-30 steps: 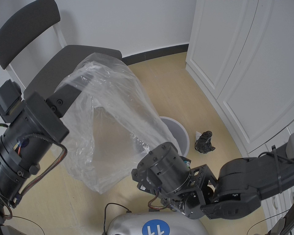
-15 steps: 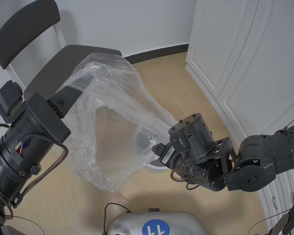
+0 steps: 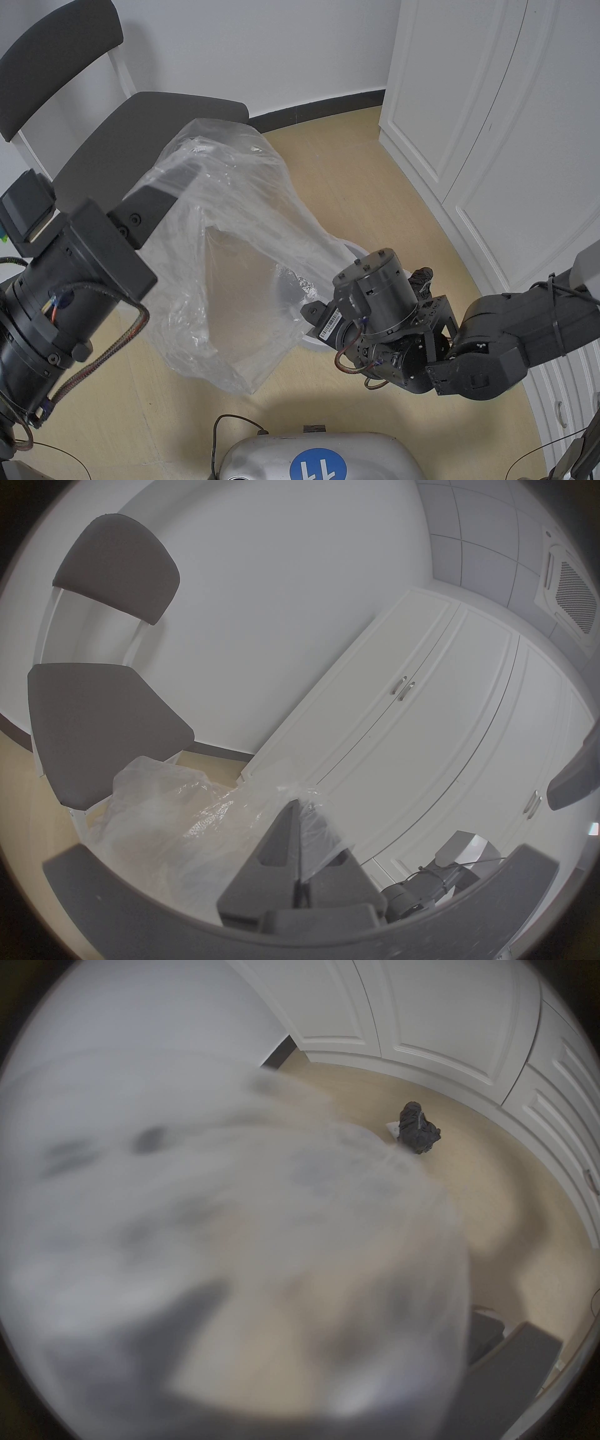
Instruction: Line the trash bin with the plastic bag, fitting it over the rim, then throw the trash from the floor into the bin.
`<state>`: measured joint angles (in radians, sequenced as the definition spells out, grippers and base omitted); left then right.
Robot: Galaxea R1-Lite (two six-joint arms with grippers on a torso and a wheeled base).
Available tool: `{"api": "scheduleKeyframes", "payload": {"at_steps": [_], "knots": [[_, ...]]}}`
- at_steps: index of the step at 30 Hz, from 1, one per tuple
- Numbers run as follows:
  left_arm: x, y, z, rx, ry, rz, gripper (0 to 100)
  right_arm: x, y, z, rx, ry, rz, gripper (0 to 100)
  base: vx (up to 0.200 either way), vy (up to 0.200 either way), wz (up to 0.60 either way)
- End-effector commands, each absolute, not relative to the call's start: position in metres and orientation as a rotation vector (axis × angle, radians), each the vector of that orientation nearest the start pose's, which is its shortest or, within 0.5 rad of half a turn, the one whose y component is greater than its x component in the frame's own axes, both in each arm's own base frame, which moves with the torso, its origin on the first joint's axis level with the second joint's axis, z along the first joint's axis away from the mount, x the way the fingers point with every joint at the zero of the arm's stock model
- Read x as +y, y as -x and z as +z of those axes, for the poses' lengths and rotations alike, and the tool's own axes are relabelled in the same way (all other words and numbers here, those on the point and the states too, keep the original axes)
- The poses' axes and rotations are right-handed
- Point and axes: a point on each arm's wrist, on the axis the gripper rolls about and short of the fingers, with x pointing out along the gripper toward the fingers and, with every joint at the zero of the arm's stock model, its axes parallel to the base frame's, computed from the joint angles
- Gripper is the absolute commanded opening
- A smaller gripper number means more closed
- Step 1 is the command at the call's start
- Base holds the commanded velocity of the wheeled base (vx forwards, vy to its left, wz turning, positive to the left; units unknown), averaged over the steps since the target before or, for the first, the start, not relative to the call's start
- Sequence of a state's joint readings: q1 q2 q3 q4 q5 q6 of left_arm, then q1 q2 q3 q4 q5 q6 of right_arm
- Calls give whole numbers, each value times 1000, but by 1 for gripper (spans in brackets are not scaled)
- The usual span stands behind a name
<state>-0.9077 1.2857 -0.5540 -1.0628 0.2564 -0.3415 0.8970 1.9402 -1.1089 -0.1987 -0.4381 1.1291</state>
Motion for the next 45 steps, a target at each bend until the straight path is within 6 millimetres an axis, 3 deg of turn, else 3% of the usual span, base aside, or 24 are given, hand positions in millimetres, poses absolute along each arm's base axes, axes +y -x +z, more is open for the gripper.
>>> {"api": "scheduleKeyframes", "payload": {"at_steps": [1,4,9,11,13,21,27,37,45], "knots": [[-149,-124,259,-163,509,-689,0,275,-239,129,696,-649,85,100,0,0,0],[-149,-126,258,-160,505,-681,0,266,-235,132,695,-616,92,100,0,0,0],[-148,-127,259,-167,507,-671,0,236,-223,149,669,-547,110,100,0,0,0],[-148,-127,259,-167,507,-671,0,236,-223,149,669,-547,110,100,0,0,0],[-143,-131,260,-180,503,-641,0,210,-212,161,661,-474,163,100,0,0,0],[-119,-147,271,-256,508,-517,0,163,-189,181,587,-340,210,100,0,0,0],[-115,-151,273,-264,503,-490,0,135,-174,197,531,-309,261,100,0,0,0],[-118,-154,268,-241,494,-490,0,128,-166,207,491,-315,275,100,0,0,0],[-128,-136,271,-235,515,-589,0,139,-173,201,514,-315,287,100,0,0,0]]}}
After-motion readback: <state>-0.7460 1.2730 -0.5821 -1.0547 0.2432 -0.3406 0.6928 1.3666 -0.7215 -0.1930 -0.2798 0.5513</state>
